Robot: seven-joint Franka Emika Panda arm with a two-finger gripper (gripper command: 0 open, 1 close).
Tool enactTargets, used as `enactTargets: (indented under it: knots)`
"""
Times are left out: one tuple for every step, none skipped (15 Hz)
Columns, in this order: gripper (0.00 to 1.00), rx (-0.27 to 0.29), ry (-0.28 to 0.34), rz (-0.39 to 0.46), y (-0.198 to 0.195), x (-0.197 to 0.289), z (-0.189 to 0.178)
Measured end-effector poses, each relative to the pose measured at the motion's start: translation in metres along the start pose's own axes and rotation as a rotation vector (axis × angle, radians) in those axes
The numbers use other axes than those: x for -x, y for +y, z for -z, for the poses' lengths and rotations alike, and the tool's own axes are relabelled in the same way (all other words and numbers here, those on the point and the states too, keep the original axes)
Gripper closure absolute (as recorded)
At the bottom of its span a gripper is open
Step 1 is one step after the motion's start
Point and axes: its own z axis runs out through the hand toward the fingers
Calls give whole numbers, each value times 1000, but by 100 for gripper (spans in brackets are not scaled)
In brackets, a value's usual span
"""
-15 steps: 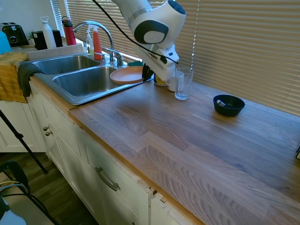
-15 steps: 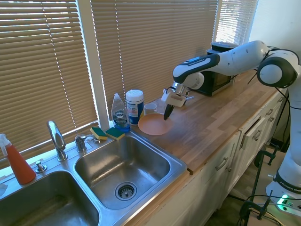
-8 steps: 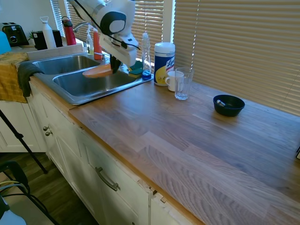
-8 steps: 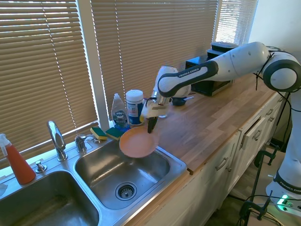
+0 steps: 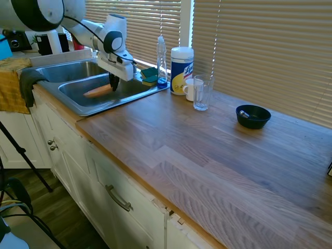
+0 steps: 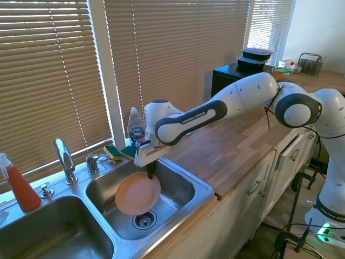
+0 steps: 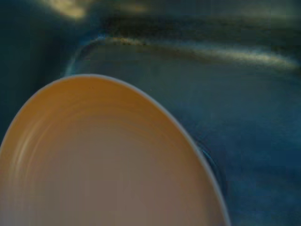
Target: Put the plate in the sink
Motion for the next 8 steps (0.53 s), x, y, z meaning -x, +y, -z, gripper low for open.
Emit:
enactTargets:
  knots:
    - [100,18,-3,-8,-6,0,-16]
    - [100,32,-6,-21,-11,-1,-32]
    - [0,42,-10,-34,-15,-3,-45]
    - [0,52,-14,-44,-18,-4,-55]
    - [0,62,-15,-53,-20,-4,-64]
    - [0,69,-15,-60,-23,-4,-69]
    - [0,73,-17,-63,-25,-4,-73]
    - [0,75,-17,-65,-26,-4,-75]
